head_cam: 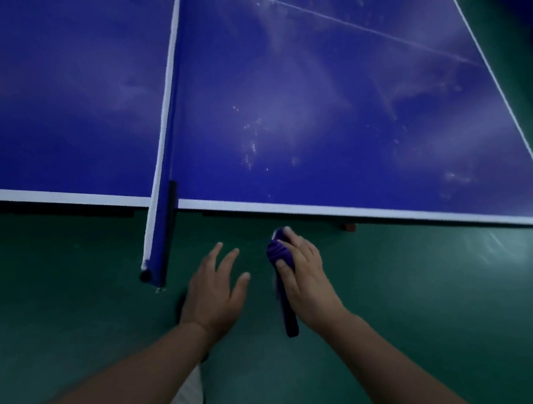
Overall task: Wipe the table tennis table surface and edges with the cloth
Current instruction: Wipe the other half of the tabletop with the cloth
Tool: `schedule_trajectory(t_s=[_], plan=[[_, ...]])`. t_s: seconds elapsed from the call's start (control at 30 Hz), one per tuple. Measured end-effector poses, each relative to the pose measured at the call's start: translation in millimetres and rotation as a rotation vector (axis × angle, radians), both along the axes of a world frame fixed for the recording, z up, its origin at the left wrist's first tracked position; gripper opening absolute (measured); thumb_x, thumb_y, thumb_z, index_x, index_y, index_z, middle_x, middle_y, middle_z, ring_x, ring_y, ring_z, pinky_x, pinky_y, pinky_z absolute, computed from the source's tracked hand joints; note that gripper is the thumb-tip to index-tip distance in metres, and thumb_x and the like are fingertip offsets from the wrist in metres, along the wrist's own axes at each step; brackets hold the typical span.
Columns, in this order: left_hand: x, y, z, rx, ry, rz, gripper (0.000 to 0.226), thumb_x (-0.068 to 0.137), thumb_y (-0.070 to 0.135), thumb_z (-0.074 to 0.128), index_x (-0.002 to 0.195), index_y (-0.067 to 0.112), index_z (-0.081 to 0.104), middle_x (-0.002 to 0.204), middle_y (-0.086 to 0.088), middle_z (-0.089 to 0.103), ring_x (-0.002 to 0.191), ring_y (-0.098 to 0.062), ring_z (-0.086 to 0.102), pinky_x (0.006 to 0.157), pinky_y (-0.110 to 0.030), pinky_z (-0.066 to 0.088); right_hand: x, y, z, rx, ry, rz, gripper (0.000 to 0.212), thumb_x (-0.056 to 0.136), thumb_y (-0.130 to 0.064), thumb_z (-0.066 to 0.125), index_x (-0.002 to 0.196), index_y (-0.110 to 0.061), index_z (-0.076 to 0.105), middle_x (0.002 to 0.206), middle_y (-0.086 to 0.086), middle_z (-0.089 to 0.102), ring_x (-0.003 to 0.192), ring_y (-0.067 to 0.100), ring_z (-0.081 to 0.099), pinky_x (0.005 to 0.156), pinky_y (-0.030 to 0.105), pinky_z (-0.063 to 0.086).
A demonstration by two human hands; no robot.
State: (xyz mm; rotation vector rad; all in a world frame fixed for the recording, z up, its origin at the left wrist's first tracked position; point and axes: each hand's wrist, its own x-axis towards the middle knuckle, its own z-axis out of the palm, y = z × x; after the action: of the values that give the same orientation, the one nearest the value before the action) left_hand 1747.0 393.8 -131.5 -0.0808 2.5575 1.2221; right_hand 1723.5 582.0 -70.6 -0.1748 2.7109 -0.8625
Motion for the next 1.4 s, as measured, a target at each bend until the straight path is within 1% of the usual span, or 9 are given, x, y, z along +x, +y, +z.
schedule_trajectory(t_s=[0.07, 0.2, 0.37, 0.53, 0.67, 0.83, 0.97, 1.1, 1.4], plan=[[-16.2, 9.2, 2.9, 0.157, -0.021, 0.094, 0.078, 0.09, 0.062, 0.034, 0.156, 0.02, 0.033, 0.166, -0.004, 0.019, 0.152, -0.019, 0.02, 0.121, -0.032, 0.018, -25.2, 0.3, 5.7, -0.007, -0.084, 0.062, 0.041, 0.106, -0.037, 0.041, 0.145, -0.029, 0.046, 0.162, -0.017, 0.012, 0.147, 0.003, 0.006, 0.117, 0.015, 0.006], [-47.0, 21.6, 14.0, 0.285, 0.137, 0.112, 0.078, 0.091, 0.057, 0.041, 0.159, 0.024, 0.021, 0.168, 0.001, 0.011, 0.153, -0.007, 0.012, 0.121, -0.026, 0.015, -79.0, -3.2, 16.7, -0.043, -0.256, 0.211, 0.042, 0.102, -0.04, 0.042, 0.139, -0.024, 0.051, 0.129, -0.015, 0.04, 0.116, -0.008, 0.045, 0.102, 0.022, 0.04], [-90.2, 26.6, 30.1, 0.293, 0.222, 0.226, 0.049, 0.09, 0.028, 0.058, 0.131, 0.0, 0.058, 0.142, -0.014, 0.054, 0.135, -0.028, 0.048, 0.114, -0.046, 0.038, -134.5, -9.0, 32.4, -0.068, -0.278, 0.274, 0.015, 0.101, -0.036, 0.047, 0.103, -0.046, 0.057, 0.1, -0.02, 0.064, 0.095, -0.005, 0.059, 0.074, 0.012, 0.043], [-113.4, 36.1, 30.7, 0.291, 0.098, 0.603, 0.036, 0.092, 0.053, 0.057, 0.094, 0.017, 0.053, 0.083, 0.0, 0.062, 0.076, -0.023, 0.058, 0.068, -0.044, 0.049, -175.0, 2.1, 31.6, -0.127, -0.39, 0.307, 0.023, 0.083, -0.055, 0.069, 0.102, -0.061, 0.057, 0.103, -0.029, 0.067, 0.094, -0.007, 0.064, 0.074, 0.011, 0.049], [-127.4, 46.1, 15.7, 0.315, 0.022, 0.812, 0.034, 0.093, 0.054, 0.055, 0.1, 0.021, 0.05, 0.088, 0.0, 0.065, 0.081, -0.024, 0.062, 0.071, -0.045, 0.052, -227.4, 16.1, 11.8, -0.089, -0.405, 0.353, 0.034, 0.087, -0.029, 0.077, 0.111, -0.047, 0.06, 0.099, -0.025, 0.068, 0.092, -0.007, 0.064, 0.074, 0.015, 0.051], [-149.2, 73.1, 6.2, 0.251, 0.074, 1.063, 0.035, 0.091, 0.061, 0.047, 0.1, 0.027, 0.048, 0.085, 0.012, 0.063, 0.077, 0.0, 0.061, 0.06, -0.026, 0.046, -303.6, -10.0, -5.5, -0.14, -0.311, 0.464, 0.044, 0.077, -0.031, 0.086, 0.112, -0.042, 0.063, 0.106, -0.027, 0.062, 0.1, -0.017, 0.056, 0.079, 0.002, 0.041], [-167.8, 85.4, -6.2, 0.161, 0.022, 1.226, 0.03, 0.094, 0.058, 0.049, 0.096, 0.029, 0.049, 0.088, 0.007, 0.059, 0.075, -0.005, 0.055, 0.064, -0.032, 0.045, -348.9, -43.0, -23.0, 0.0, -0.229, 0.725, 0.057, 0.081, -0.043, 0.081, 0.133, -0.038, 0.057, 0.128, -0.017, 0.056, 0.122, 0.0, 0.051, 0.099, 0.023, 0.044], [-166.2, 65.8, -28.4, -0.394, 0.14, 1.023, 0.019, 0.094, 0.017, 0.061, 0.11, 0.005, 0.06, 0.118, -0.015, 0.056, 0.111, -0.032, 0.051, 0.097, -0.048, 0.042, -331.8, -56.7, -56.6, 0.274, 0.13, 0.919, 0.061, 0.096, -0.059, 0.051, 0.149, -0.031, 0.043, 0.164, 0.002, 0.025, 0.152, 0.029, 0.014, 0.121, 0.054, 0.018], [-148.6, 15.2, -69.9, -0.75, 0.1, 0.43, 0.061, 0.096, 0.036, 0.034, 0.139, -0.004, 0.052, 0.151, -0.022, 0.045, 0.144, -0.035, 0.03, 0.12, -0.053, 0.013, -263.9, -89.4, -104.4, 0.413, 0.304, 0.802, 0.068, 0.097, -0.073, 0.021, 0.152, -0.036, 0.036, 0.165, 0.008, 0.023, 0.153, 0.039, 0.005, 0.117, 0.069, 0.007]])
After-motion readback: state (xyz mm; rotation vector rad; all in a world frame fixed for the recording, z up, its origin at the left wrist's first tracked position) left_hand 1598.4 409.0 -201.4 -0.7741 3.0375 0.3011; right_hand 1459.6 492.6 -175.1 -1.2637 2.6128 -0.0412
